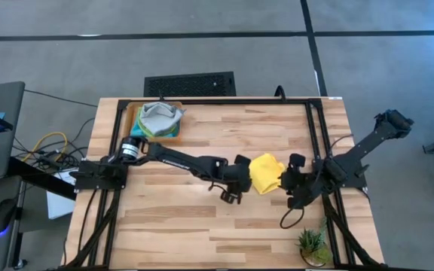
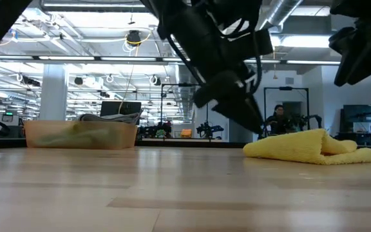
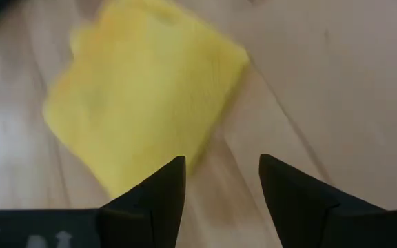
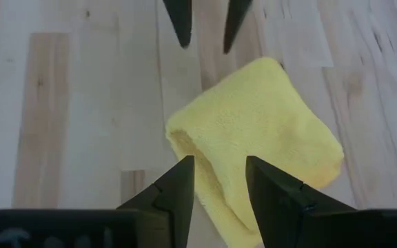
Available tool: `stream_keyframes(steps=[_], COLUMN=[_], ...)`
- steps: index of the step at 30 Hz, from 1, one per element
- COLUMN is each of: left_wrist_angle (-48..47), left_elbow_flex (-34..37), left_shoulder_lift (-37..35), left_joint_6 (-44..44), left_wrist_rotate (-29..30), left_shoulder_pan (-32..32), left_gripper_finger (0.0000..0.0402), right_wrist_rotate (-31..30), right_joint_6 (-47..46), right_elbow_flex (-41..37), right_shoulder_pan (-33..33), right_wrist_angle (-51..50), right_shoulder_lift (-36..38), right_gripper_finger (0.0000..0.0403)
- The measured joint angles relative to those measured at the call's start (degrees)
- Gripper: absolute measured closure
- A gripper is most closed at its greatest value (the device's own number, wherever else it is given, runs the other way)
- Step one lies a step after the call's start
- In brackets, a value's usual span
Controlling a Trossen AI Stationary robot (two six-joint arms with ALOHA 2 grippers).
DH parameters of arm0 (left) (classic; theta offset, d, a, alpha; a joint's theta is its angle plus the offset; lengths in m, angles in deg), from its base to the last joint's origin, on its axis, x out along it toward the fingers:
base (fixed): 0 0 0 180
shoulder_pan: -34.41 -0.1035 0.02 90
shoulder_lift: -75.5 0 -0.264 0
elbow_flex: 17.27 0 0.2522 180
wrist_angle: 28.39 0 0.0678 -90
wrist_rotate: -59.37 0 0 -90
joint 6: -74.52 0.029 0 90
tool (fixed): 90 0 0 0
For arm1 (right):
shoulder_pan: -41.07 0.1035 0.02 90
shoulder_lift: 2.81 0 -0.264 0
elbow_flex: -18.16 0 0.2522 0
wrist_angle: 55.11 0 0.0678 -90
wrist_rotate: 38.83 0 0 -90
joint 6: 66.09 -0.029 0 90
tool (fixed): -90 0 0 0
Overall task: Fold microfiber towels
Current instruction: Put the yellow microfiber cloth into the orange bin
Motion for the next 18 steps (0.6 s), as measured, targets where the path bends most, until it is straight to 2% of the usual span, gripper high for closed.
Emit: stream_keyframes(steps=[4, 11, 18], left_wrist_angle=[8.9, 11.06, 18.01], left_elbow_flex=[1.67, 1.84, 1.57], left_shoulder_lift=[0.0, 2.36, 5.7], left_joint_6=[2.29, -1.09, -0.37], left_wrist_rotate=[0.23, -4.59, -4.26], left_shoulder_pan=[-0.19, -1.84, -2.54], left_gripper_finger=[0.0223, 0.0223, 0.0223], right_wrist_rotate=[-0.02, -0.02, -0.02], right_joint_6=[-0.17, -1.05, -1.08], right_elbow_flex=[0.0, 0.0, 0.02], right_shoulder_pan=[0.6, 0.83, 0.83], right_wrist_angle=[0.91, 0.87, 0.63], right_shoulder_lift=[0.01, 0.02, 0.07], right_gripper_finger=[0.0248, 0.0248, 0.0248])
